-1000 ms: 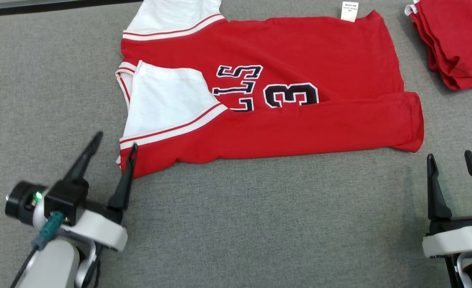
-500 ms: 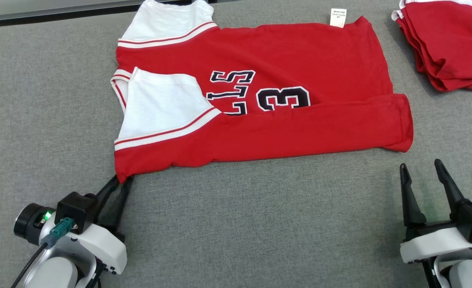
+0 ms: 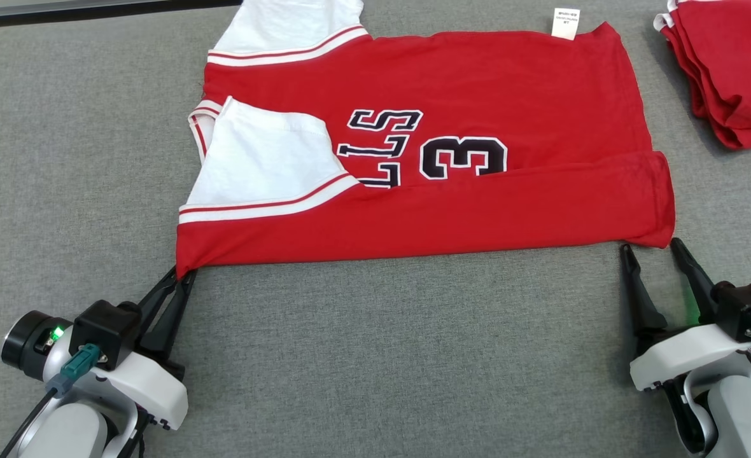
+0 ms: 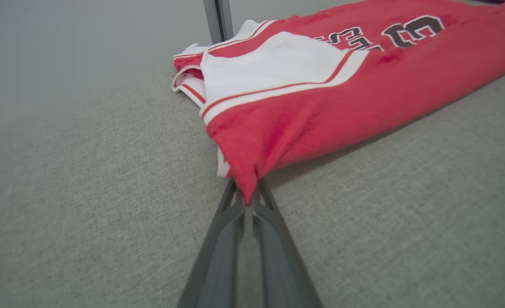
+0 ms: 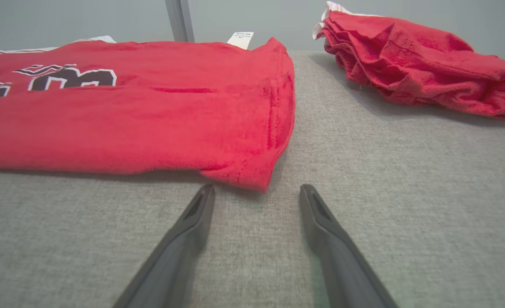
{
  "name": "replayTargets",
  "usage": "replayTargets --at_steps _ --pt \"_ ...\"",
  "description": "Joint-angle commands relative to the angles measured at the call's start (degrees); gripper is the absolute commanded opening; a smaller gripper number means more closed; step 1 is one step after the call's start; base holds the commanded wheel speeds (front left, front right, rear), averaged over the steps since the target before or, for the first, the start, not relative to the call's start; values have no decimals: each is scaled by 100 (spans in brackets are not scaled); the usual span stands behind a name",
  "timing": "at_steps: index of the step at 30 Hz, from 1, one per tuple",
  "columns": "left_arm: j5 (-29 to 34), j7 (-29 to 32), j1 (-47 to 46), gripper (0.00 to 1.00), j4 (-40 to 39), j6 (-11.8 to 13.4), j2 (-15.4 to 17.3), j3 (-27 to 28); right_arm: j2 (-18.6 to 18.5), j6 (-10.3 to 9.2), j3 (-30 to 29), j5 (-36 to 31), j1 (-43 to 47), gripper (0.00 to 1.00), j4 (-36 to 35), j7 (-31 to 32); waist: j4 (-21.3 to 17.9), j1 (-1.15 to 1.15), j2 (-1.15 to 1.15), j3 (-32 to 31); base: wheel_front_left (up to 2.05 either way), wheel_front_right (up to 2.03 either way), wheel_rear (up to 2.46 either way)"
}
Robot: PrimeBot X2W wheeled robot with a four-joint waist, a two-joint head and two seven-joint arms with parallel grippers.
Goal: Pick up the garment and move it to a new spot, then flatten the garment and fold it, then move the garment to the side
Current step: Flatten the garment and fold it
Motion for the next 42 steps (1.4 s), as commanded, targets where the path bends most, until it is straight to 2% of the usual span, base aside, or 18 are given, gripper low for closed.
replayTargets --at_steps 1,2,3,4,6,13,24,34,38,42 --pt "8 -28 -88 0 -22 27 56 37 -91 -13 105 66 -94 100 43 -2 23 0 0 17 0 0 0" --pt "3 -26 -93 0 -28 36 61 38 -120 -13 171 98 -131 100 51 -2 35 0 0 25 0 0 0" --pt "1 -28 -99 0 -35 48 65 38 -140 -13 247 127 -155 82 32 -2 44 0 0 31 0 0 0" --pt "-2 -30 -105 0 -37 58 69 34 -160 -13 303 138 -161 43 16 -2 55 0 0 35 0 0 0" --pt "-14 -34 -104 0 -43 76 77 39 -215 -13 428 156 -161 0 -36 -2 66 0 0 36 0 0 0" --pt "-29 -76 -4 0 -82 150 127 71 -420 -13 652 146 -13 0 -208 -2 68 0 0 -16 0 0 0" --pt "-75 -89 595 0 -605 186 356 18 -1054 -13 713 159 647 0 -744 -3 171 0 0 -279 0 0 0" --pt "-194 48 1800 0 -1700 202 684 -98 -1542 -13 436 81 1696 0 -1418 -3 326 0 0 -246 0 0 0" --pt "-304 241 2427 0 -2105 177 819 -244 -1619 -13 167 56 2168 0 -1611 -2 399 0 0 -212 0 0 0" --pt "-358 392 2822 0 -2343 274 876 -313 -1593 -14 -143 7 2594 0 -1783 -2 467 0 0 -218 0 0 0"
